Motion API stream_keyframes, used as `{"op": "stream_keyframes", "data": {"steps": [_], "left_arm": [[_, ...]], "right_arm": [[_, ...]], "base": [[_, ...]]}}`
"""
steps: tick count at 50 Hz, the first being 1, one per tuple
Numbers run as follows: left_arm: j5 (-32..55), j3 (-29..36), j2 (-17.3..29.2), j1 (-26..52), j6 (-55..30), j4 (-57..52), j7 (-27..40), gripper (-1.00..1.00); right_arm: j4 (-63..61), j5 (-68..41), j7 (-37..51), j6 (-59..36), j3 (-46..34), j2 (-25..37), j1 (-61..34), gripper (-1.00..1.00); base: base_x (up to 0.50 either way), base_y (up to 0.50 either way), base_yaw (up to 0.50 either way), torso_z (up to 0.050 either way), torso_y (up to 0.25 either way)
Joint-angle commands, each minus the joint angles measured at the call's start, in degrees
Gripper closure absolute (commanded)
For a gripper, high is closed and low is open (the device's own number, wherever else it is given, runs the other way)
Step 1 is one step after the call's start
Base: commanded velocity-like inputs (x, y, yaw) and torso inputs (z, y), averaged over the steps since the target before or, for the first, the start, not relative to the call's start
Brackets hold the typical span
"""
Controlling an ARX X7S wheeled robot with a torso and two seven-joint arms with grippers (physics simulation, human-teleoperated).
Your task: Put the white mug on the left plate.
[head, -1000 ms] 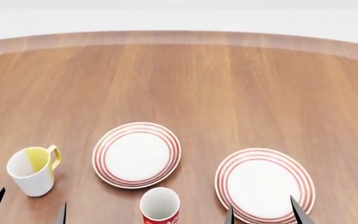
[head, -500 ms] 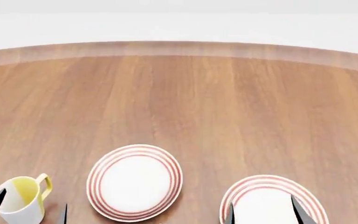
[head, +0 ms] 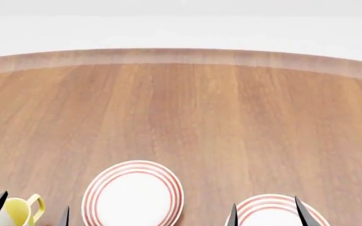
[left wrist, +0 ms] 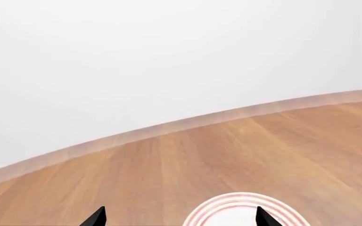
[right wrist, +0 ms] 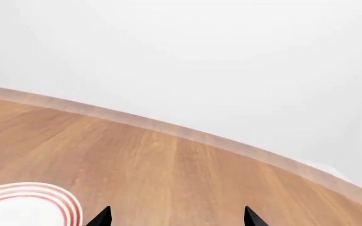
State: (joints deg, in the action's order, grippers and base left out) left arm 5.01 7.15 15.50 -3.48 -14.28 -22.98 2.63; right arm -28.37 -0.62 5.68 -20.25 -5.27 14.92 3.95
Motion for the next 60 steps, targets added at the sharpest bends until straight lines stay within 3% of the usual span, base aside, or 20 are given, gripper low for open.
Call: {"op": "stream_keyframes", "data": {"steps": [1,12,20,34,52,55,58,60], "left_arm": [[0.4,0.4,0.9,-0.9,1.6,0.1,-0.7,-1.00],[1.0,-2.0,6.0,-6.4,2.5,-7.8,-2.2,-1.00],[0.3,-4.5,10.8,-17.1,6.4,-15.6,-3.8,-1.00],[-2.1,-7.3,13.7,-29.7,17.7,-16.5,-4.2,-1.00],[-3.0,-8.8,17.3,-40.6,36.7,-6.8,-7.2,-1.00],[-3.3,-10.2,16.1,-41.5,38.8,-5.5,-9.2,-1.00],[-3.3,-17.7,5.9,-41.5,40.8,-4.2,-22.6,-1.00],[-3.1,-20.3,2.5,-41.4,41.7,-3.4,-27.5,-1.00]], "right_arm": [[0.0,0.0,0.2,0.1,-0.5,0.3,0.1,-1.00],[1.4,-0.5,0.5,1.7,-0.1,0.7,0.8,-1.00],[1.9,-0.9,0.8,2.0,-0.1,0.7,0.6,-1.00],[2.0,-0.9,1.1,1.8,-0.8,0.9,0.2,-1.00],[3.6,-1.2,1.6,2.8,-1.4,0.8,-0.3,-1.00],[3.2,-1.2,1.7,2.5,-1.5,0.9,-0.3,-1.00],[3.3,-1.2,1.7,2.5,-1.6,1.0,-0.4,-1.00],[3.3,-1.3,1.8,2.5,-1.6,1.0,-0.5,-1.00]], "base": [[0.00,0.00,0.00,0.000,0.000],[0.00,0.00,0.00,0.000,0.000],[0.00,0.00,0.00,0.000,0.000],[0.00,0.00,0.00,0.000,0.000],[0.00,0.00,0.00,0.000,0.000],[0.00,0.00,0.00,0.000,0.000],[0.00,0.00,0.00,0.000,0.000],[0.00,0.00,0.00,0.000,0.000]]}}
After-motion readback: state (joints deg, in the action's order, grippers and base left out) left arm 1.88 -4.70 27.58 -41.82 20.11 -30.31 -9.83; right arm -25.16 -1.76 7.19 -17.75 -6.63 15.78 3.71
